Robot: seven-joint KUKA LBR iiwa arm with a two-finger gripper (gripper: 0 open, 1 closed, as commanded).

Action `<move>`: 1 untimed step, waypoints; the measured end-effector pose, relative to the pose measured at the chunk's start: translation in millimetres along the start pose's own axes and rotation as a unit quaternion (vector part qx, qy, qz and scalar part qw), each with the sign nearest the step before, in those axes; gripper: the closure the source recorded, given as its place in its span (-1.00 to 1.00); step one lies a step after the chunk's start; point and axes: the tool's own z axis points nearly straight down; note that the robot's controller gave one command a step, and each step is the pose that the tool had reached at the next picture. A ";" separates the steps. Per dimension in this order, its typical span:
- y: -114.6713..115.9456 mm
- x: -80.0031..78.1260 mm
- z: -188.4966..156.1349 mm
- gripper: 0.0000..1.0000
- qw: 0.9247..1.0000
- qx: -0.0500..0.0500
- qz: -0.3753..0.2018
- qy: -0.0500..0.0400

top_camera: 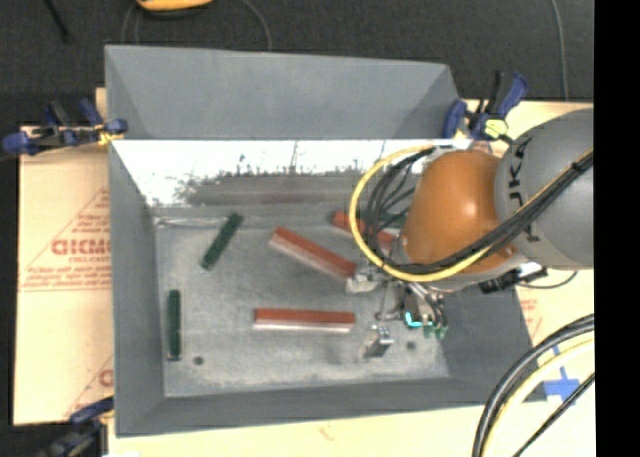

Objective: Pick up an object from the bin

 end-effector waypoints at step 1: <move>-0.1 -2.1 -4.0 -1.00 1.000 0.000 0.000 -0.004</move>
Offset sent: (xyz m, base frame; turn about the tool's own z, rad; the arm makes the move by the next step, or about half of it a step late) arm -0.0036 0.0670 -0.0569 0.2446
